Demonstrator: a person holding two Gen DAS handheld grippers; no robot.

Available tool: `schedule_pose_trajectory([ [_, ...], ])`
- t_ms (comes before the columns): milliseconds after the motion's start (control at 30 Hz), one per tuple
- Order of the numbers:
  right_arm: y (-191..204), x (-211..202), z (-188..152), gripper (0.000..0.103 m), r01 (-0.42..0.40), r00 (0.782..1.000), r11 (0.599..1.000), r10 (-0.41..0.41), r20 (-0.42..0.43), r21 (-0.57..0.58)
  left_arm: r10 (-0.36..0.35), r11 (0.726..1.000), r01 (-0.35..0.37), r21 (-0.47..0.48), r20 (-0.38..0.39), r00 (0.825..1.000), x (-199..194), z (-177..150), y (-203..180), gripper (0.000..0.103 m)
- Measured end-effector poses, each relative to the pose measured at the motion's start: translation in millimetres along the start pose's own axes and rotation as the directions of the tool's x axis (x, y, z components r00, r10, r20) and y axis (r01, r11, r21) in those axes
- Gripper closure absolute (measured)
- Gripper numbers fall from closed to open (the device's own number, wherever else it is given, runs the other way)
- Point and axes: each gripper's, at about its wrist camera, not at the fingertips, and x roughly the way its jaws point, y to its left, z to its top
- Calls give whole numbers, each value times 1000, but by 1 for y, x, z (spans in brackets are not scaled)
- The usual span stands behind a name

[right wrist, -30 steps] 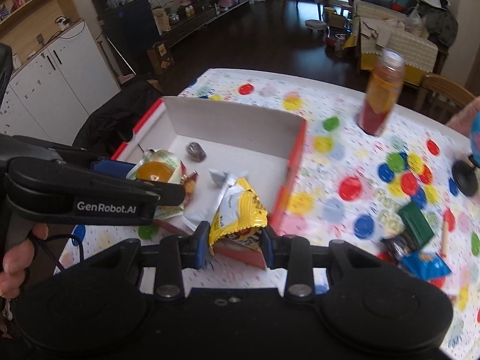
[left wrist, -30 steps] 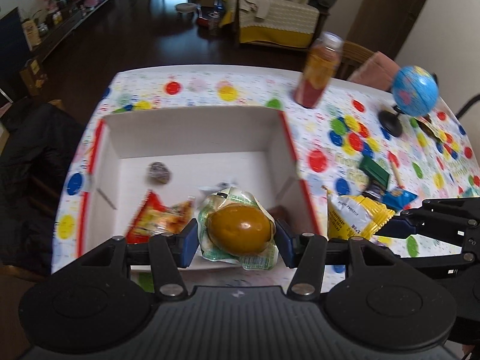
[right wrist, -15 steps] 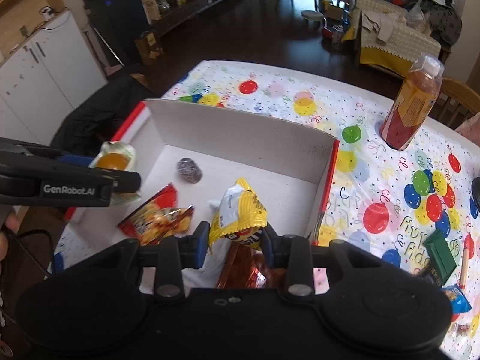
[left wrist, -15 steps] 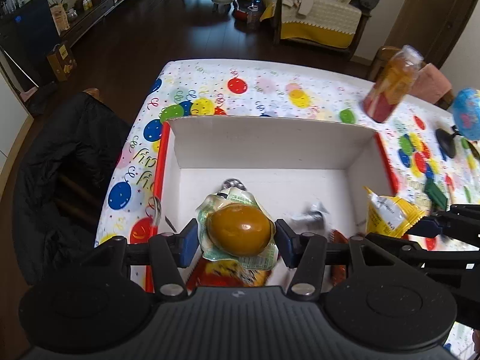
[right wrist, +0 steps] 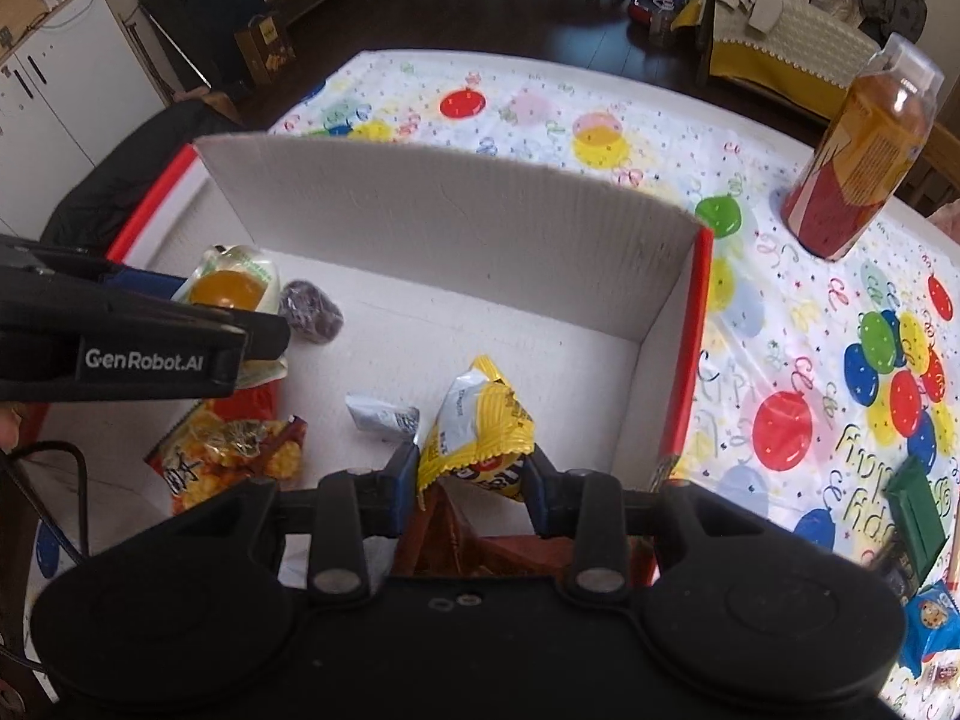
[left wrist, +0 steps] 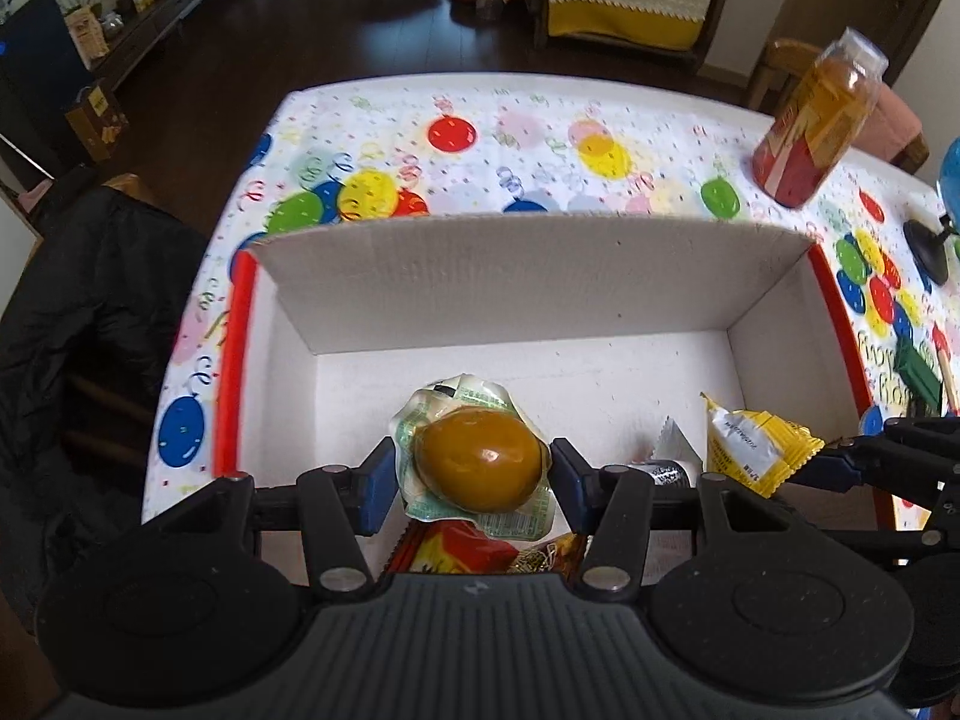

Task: Organize snacks
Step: 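Carry the M&M's bag and egg snack with both tools over the box, then open both tools to drop the M&M's bag and egg snack in the box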

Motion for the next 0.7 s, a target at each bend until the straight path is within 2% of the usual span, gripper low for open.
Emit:
schedule_pose_trajectory([
  [300,-1,4,0,62,-2,1000,1000,2,-13,-6,28,999,-25,31,-88,996,18,5,-9,49],
  [433,-1,0,-2,55,-4,1000,1000,4,-10,1,21,999,-18,28,-109,994,17,6,-10,48],
  [700,0,-27,-10,40,-16,999,1000,16,37,13,6,1000,-3,31,-78,997,-3,-2,-12,43],
])
